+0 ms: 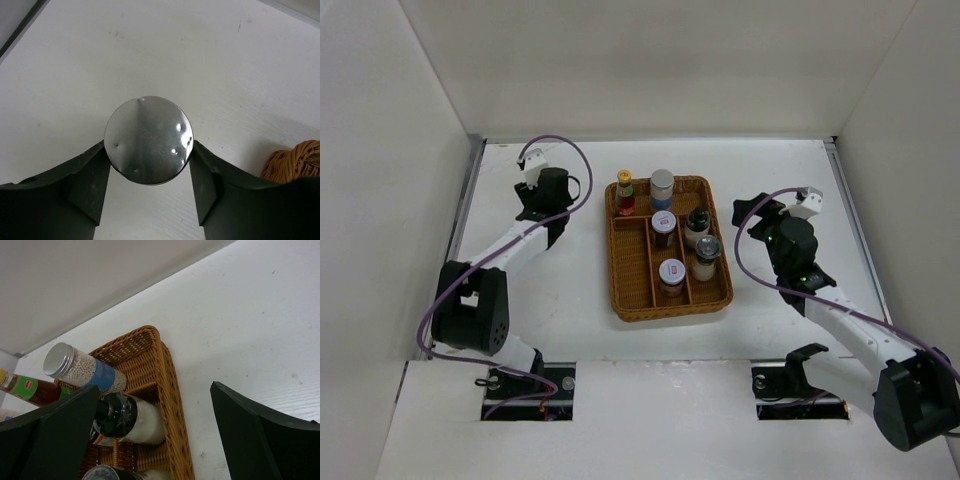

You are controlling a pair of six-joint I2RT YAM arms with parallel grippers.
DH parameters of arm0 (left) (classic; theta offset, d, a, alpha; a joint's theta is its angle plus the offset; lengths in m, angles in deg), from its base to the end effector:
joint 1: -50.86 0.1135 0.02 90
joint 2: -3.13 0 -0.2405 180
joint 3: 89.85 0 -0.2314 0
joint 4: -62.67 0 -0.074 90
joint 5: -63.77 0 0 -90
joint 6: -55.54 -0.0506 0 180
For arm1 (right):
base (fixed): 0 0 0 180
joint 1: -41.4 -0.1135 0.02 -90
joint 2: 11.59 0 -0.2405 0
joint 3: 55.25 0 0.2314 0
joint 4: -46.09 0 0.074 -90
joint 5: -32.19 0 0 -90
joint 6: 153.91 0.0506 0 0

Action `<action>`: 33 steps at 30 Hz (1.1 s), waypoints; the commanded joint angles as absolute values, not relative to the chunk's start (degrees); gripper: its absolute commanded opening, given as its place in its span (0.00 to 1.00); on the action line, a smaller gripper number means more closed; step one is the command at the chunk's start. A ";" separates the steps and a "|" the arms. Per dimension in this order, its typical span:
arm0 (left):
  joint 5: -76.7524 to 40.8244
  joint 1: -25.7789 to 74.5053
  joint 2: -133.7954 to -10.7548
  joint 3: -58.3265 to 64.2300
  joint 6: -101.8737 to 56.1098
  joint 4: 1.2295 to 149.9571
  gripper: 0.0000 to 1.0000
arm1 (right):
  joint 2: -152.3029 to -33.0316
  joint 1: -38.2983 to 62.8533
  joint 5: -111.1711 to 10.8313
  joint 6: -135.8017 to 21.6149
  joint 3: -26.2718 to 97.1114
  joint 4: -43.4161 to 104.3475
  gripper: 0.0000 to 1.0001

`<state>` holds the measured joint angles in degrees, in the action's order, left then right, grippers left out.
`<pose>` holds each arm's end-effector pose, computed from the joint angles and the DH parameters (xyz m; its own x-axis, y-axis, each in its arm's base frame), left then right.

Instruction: Organize the condiment bottles

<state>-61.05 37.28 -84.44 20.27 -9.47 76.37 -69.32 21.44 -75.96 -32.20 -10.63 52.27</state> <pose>0.3265 -0.0491 0.2233 -0.3402 -0.2746 -0.8994 -0.4686 0.8787 -0.0911 0.2292 0.0665 0.2496 -0.1142 0.4899 -0.8643 0.0309 0.8713 0.4898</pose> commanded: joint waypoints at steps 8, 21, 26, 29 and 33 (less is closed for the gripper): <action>-64.27 31.24 -69.84 23.87 -10.55 71.63 0.36 | -69.24 20.44 -75.74 -33.06 -7.78 55.32 1.00; -72.37 5.57 -58.21 25.56 -12.84 72.86 0.35 | -70.82 19.83 -75.83 -33.15 -7.17 55.32 1.00; -72.45 -0.59 -64.79 23.36 -12.75 69.45 0.36 | -70.39 19.74 -75.83 -33.41 -7.26 55.23 1.00; -71.58 -0.60 -69.80 22.48 -12.84 66.81 0.36 | -70.03 19.74 -75.92 -33.41 -7.43 55.23 1.00; -71.49 -0.24 -74.29 22.47 -13.02 63.29 0.36 | -70.21 19.65 -75.92 -33.58 -7.34 55.23 1.00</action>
